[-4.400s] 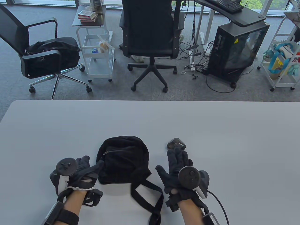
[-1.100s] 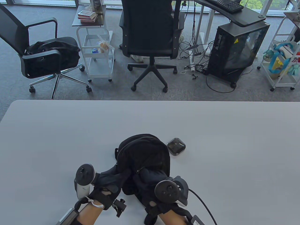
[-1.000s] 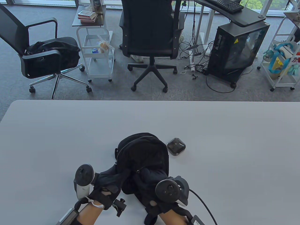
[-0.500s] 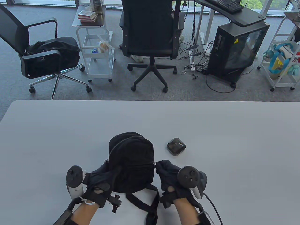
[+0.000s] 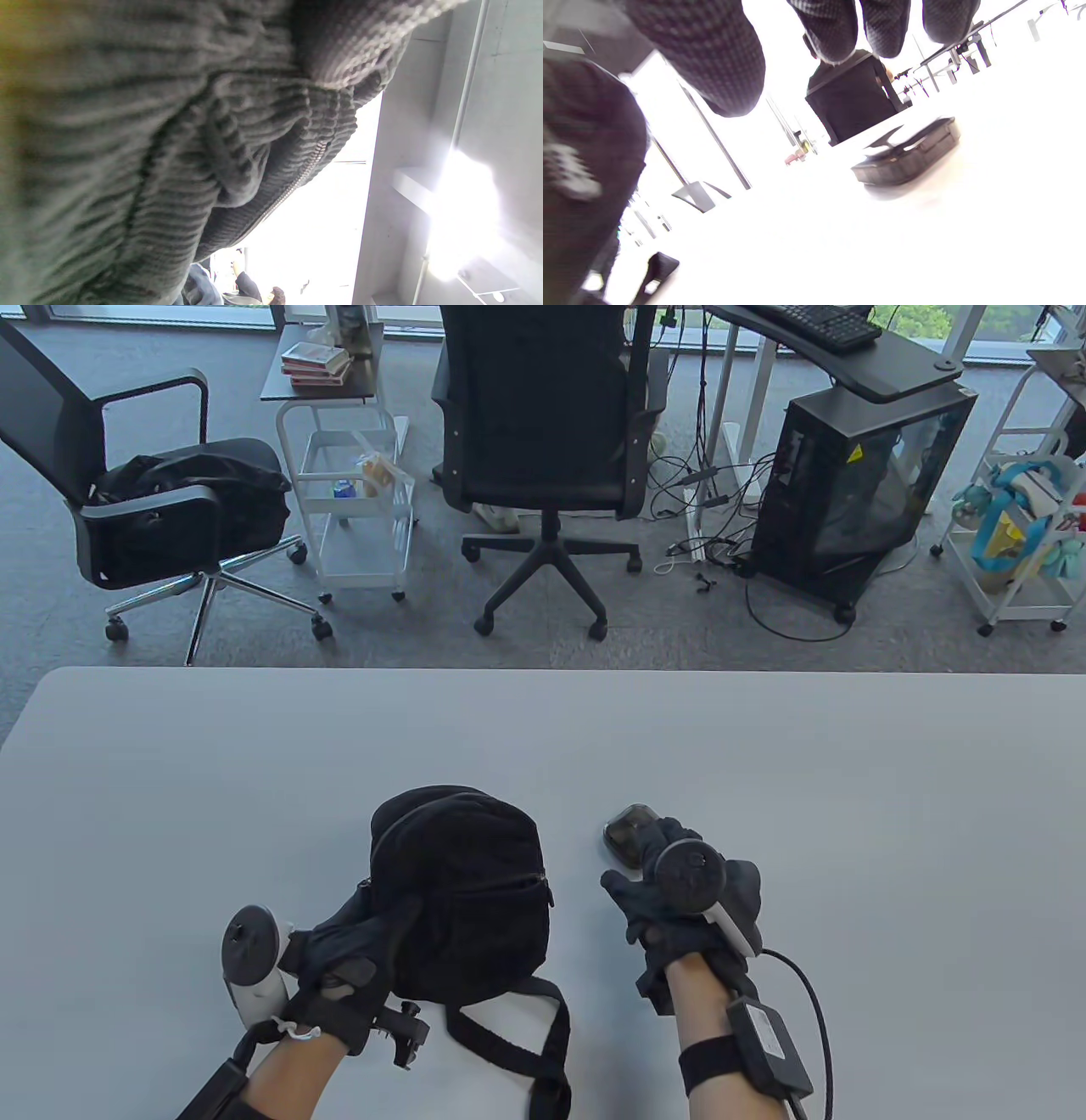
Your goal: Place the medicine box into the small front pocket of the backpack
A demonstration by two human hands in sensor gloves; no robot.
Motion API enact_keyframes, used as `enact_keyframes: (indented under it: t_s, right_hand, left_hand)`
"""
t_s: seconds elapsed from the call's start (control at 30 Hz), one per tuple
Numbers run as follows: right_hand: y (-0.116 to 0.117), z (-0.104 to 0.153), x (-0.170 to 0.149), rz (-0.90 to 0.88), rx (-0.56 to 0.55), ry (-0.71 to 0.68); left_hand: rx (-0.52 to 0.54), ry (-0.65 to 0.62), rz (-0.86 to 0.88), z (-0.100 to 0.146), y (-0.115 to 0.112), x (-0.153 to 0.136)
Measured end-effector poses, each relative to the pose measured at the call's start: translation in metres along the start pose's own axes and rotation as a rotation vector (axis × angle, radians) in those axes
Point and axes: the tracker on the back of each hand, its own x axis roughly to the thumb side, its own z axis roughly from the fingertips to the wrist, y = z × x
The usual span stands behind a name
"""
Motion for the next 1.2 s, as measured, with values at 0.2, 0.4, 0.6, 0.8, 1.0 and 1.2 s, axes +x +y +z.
enact_keyframes:
  t_s: [0.2,0.4,0.6,0.8,1.0,1.2]
  right_hand:
    - [0.023,-0.047,-0.005,0.12,0.112,0.096]
    - [0.046,-0.069,-0.004,0.268,0.245,0.173]
    - [0.032,-0.053,0.015,0.373,0.105,0.045]
    - [-0.022,-0.003,0.049,-0.12,-0.124,-0.056]
    - [-0.046,0.056,0.078,-0.632,-0.28,-0.209]
    - [-0.027,0.068,0.092,-0.759,-0.247,-0.256]
  left_hand:
    - [-0.004,0.004,0.002,-0.002,0.0,0.001]
    - [0.012,0.017,-0.001,-0.002,-0.001,0.003]
    - [0.004,0.012,0.006,-0.002,-0.002,0.003]
    - [-0.009,-0.008,-0.007,0.002,-0.003,0.006]
    - [0.002,-0.021,-0.018,0.004,-0.003,0.006]
    - [0.009,-0.029,-0.052,0.005,-0.003,0.005]
